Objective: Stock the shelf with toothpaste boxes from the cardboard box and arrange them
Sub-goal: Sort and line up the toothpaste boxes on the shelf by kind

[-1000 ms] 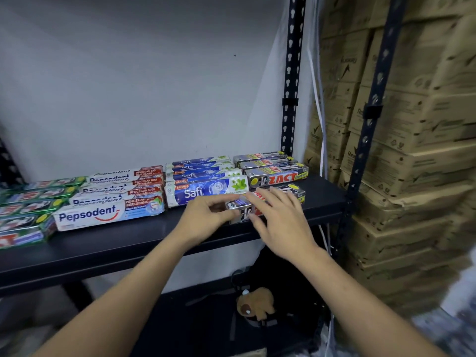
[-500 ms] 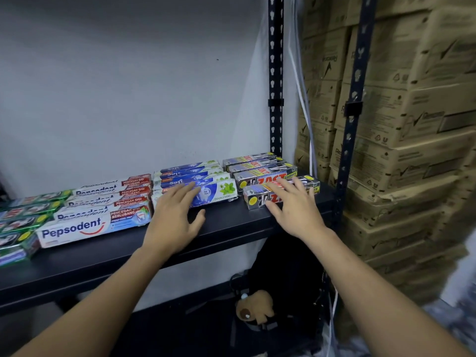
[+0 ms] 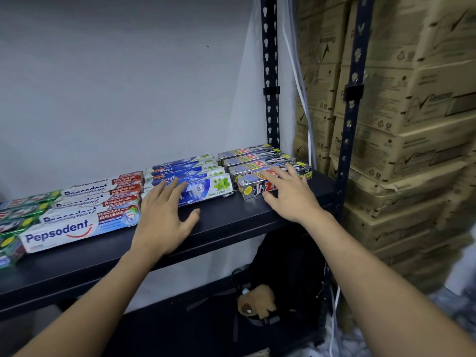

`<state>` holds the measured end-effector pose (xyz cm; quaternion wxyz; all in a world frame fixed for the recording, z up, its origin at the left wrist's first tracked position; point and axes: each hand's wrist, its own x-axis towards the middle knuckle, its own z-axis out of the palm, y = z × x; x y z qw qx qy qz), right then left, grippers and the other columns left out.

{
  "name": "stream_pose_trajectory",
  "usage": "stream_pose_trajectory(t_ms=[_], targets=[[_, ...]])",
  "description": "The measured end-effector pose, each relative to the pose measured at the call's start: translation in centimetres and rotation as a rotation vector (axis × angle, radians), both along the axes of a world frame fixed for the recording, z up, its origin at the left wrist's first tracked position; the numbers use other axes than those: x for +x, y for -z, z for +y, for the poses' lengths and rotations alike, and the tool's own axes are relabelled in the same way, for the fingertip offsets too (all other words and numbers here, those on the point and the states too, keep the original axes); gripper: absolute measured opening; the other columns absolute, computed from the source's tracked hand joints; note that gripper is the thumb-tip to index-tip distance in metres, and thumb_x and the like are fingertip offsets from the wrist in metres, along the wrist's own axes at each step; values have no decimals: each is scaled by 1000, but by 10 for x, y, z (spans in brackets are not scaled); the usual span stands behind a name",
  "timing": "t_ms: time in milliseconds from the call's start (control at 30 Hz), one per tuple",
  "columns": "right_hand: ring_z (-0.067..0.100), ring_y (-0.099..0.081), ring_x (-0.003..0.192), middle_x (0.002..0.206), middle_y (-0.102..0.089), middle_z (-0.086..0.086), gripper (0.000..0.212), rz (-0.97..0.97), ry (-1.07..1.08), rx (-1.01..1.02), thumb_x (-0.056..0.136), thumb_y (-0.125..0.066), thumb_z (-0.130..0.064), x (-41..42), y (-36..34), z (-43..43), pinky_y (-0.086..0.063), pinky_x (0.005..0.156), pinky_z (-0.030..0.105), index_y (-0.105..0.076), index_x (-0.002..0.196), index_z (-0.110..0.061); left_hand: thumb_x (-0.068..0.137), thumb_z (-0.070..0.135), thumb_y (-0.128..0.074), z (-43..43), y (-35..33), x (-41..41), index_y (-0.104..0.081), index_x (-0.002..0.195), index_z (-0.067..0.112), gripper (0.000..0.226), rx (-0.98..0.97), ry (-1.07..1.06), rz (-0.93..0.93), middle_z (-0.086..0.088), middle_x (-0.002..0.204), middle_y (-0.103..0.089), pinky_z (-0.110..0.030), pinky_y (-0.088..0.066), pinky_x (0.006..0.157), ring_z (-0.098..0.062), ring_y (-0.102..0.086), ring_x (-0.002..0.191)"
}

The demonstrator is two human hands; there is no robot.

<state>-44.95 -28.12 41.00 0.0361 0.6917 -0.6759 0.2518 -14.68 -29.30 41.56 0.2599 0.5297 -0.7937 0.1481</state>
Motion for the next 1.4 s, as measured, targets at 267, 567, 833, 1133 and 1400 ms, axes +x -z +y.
stream_pose_trajectory(t_ms=[267, 567, 833, 1133, 1400], targets=[[21, 3, 151, 163, -13, -13, 56, -15, -28, 24, 98, -44, -44, -2, -3, -3, -11, 118, 62, -25, 151, -44, 83, 69, -31, -2, -1, 1, -42, 148, 20, 82, 13, 13, -6, -1, 157, -36, -43, -15, 120, -25, -26, 146], [21, 4, 151, 163, -11, -13, 55, 5, -26, 33, 99, -42, -42, -1, -3, -2, -13, 117, 60, -24, 151, -43, 83, 68, -30, -1, -1, 1, -44, 146, 21, 80, 5, -9, -26, 1, 153, -42, -42, -17, 117, -23, -30, 144], [21, 6, 151, 163, -10, -13, 55, 18, -27, 36, 100, -40, -41, -2, -2, -3, -13, 117, 61, -22, 152, -43, 83, 64, -38, 0, -1, 2, -52, 136, 21, 69, -38, -9, -18, 1, 137, -54, -42, -23, 111, -22, -41, 131], [22, 7, 151, 164, -7, -11, 56, 45, -15, 38, 100, -39, -43, -2, 0, -5, -9, 118, 61, -19, 152, -44, 84, 63, -35, 1, -3, 1, -52, 139, 21, 72, -48, -25, -40, 1, 135, -53, -44, -24, 110, -23, -40, 130], [33, 2, 151, 164, -11, 3, 72, -11, 7, -156, 95, -51, -39, 22, 8, 6, 1, 119, 53, -15, 156, -33, 82, 64, -34, 3, -5, 0, -46, 144, 23, 75, -6, -32, -33, 3, 147, -44, -42, -18, 114, -21, -33, 138]])
